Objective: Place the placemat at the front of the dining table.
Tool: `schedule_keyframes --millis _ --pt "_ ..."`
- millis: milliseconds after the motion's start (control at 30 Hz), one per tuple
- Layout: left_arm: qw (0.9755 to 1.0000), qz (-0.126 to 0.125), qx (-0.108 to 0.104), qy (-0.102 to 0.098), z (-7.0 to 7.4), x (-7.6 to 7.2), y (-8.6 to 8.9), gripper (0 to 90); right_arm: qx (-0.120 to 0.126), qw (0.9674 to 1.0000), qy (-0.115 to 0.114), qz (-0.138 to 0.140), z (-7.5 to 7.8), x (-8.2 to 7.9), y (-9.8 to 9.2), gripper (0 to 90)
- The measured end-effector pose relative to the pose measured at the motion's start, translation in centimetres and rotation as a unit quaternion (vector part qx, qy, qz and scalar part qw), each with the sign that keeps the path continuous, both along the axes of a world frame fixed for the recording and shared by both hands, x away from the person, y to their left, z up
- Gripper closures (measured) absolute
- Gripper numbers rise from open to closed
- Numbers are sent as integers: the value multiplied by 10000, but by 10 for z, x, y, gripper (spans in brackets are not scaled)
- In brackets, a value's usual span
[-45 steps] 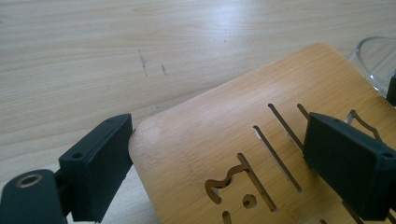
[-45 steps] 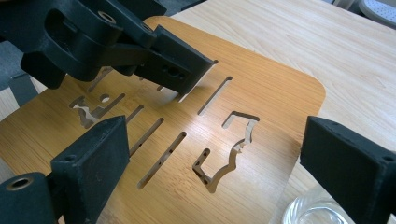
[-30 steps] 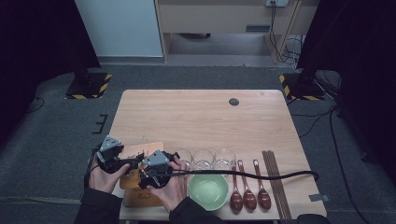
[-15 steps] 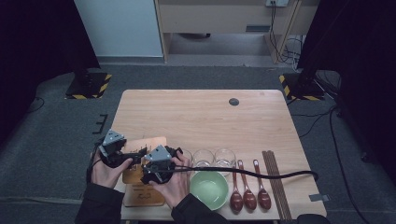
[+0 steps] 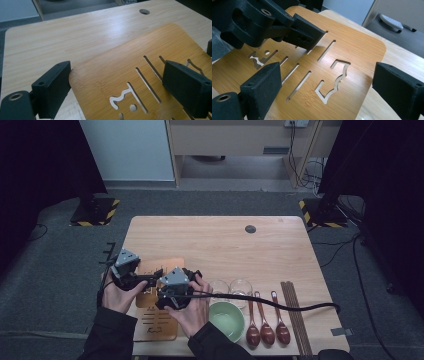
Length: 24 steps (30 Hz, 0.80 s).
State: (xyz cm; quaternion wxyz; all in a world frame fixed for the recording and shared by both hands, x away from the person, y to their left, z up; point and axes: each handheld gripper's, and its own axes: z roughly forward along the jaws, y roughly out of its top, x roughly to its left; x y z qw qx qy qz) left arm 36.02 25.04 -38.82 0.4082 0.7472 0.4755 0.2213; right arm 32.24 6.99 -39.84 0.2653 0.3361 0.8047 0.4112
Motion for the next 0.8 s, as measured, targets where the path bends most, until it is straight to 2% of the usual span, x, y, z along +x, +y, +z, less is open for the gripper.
schedule_keyframes --millis 233,400,567,800 --pt "9999 -86 71 -84 13 9 -12 90 -79 9998 -105 -126 12 5 -9 89" --pt "9998 -125 94 -122 17 13 -19 90 -138 9996 -124 -197 16 8 -13 90" --pt "9996 -145 175 -171 21 16 -24 90 68 9996 -136 -219 17 11 -21 93" --pt "9993 -227 208 -232 31 24 -37 90 -11 9993 -162 -334 25 16 -30 93"
